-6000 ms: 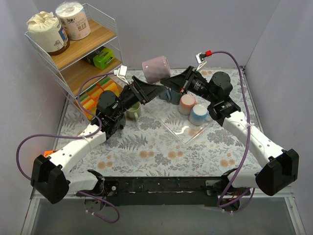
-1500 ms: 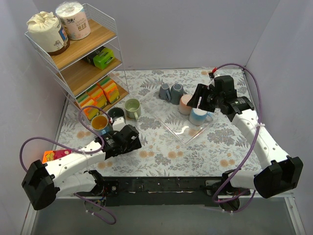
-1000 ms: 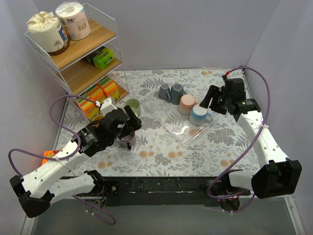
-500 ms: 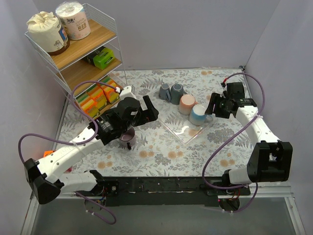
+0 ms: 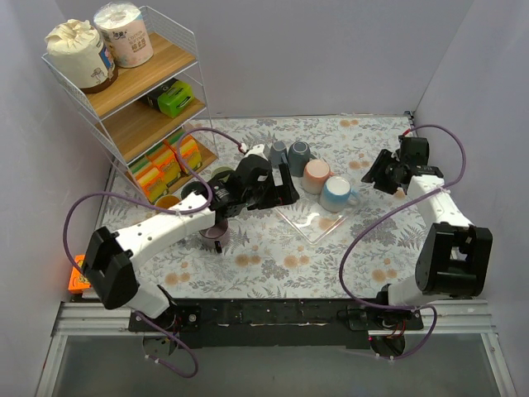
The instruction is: Turn the mug right side up
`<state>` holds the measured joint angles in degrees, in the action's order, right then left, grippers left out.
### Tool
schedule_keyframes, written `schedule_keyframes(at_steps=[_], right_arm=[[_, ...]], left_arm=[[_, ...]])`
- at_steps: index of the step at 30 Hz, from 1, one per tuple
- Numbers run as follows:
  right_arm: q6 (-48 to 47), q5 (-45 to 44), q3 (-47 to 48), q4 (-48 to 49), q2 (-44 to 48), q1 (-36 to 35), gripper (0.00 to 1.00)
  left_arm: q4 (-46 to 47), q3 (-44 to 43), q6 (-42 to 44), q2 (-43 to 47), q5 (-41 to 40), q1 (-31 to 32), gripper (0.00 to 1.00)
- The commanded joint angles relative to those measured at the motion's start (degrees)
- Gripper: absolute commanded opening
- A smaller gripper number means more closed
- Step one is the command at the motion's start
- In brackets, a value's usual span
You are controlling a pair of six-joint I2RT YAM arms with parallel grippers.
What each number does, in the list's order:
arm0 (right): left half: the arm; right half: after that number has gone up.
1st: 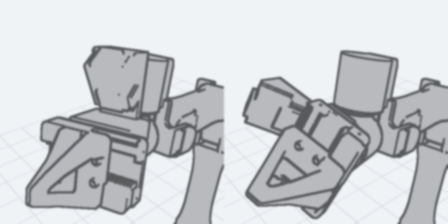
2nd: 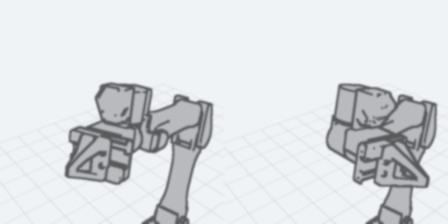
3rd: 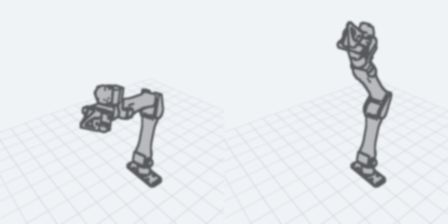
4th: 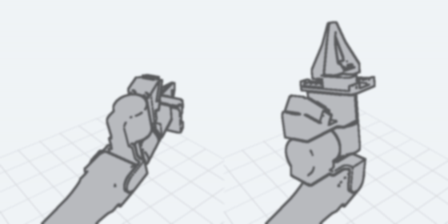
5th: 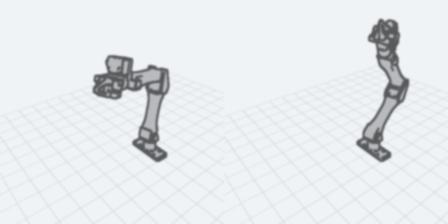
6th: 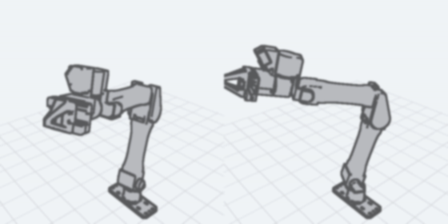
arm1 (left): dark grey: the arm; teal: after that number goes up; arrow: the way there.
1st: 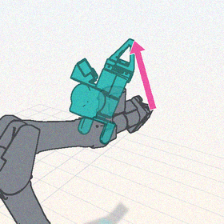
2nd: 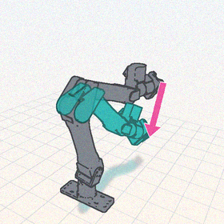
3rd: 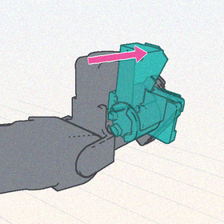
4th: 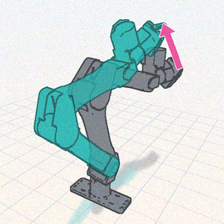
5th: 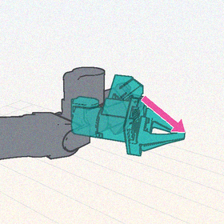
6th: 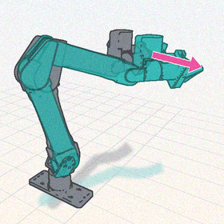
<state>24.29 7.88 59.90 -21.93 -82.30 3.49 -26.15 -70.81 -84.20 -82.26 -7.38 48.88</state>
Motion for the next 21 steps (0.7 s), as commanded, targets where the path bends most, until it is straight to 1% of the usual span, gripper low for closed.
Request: schedule_keyframes(at_steps=[1, 4, 8, 11, 13, 14, 15, 16, 17, 18, 21], right_arm=[[-1.0, 3.72, 3.99, 2.34, -5.49, 1.08, 0.53], [-4.07, 4.07, 7.59, -1.34, -8.66, 1.08, 0.54], [-9.26, 5.74, 6.64, -2.41, -8.14, 1.17, 0.6], [-12.86, 6.61, 1.82, 1.79, -3.32, 1.17, 0.66], [-18.03, 7.5, -1.27, 4.95, -0.67, 1.09, 0.68], [-20.32, 10.11, -1.8, 5.23, -0.49, 1.17, 0.68], [-23.73, 10.57, -1.98, 5.5, -0.58, 1.09, 0.68], [-24.2, 12.32, -2.33, 5.76, -0.84, 1.08, 0.68], [-26.38, 16.34, -2.33, 6.2, -1.28, 1.08, 0.68], [-28.75, 17.86, -1.9, 6.2, -2.41, 0.91, 0.68], [-33.24, 19.63, 0.57, 3.22, -4.44, 0.56, 0.65]], left_arm=[[4.0, -2.76, 1.58, -4.13, 6.05, 0.25, 0.98], [4.35, -4.34, 2.02, -6.85, 7.02, 0.25, 0.98], [4.53, -5.4, 2.38, -8.18, 7.29, 0.25, 0.98], [4.62, -5.48, 2.81, -8.36, 7.29, 0.25, 0.98], [4.62, -5.66, 2.99, -8.44, 7.29, 0.25, 0.98], [4.71, -5.75, 3.17, -8.71, 7.29, 0.25, 0.98], [4.62, -5.83, 3.52, -8.71, 7.29, 0.25, 0.98], [4.53, -6.18, 3.69, -8.88, 8.86, 0.25, 0.98], [4.44, -6.36, 3.87, -8.88, 9.13, 0.25, 0.98], [4.18, -6.54, 4.13, -8.97, 9.22, 0.25, 0.98], [3.74, -6.63, 4.66, -8.19, 9.14, 0.25, 0.98]])
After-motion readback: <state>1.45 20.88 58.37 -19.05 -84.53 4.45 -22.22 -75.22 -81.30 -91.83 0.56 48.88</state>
